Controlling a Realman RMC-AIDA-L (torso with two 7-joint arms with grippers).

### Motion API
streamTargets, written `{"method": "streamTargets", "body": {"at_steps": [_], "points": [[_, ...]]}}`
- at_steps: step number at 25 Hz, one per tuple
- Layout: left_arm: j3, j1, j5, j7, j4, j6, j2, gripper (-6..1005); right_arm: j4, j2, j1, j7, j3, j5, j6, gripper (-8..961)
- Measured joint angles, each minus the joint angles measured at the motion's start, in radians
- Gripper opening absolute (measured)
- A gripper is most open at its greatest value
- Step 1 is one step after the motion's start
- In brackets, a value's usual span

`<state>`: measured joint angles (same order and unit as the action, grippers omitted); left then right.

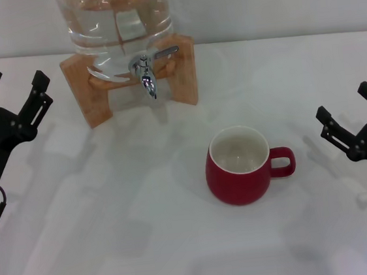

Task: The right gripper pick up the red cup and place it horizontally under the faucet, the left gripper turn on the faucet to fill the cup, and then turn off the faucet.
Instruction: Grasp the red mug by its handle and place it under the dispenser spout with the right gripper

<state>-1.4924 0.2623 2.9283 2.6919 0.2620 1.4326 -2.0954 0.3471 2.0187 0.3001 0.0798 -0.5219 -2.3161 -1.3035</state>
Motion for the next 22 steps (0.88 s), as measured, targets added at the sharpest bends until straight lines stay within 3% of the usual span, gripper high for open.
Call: {"method": "streamTargets", "body": {"at_steps": [22], "points": [[-0.001, 0.011, 0.000, -0.001, -0.006, 0.001, 0.000, 875, 0.042, 0.002, -0.016, 0.001, 0.131, -0.001, 0.039, 869]]}}
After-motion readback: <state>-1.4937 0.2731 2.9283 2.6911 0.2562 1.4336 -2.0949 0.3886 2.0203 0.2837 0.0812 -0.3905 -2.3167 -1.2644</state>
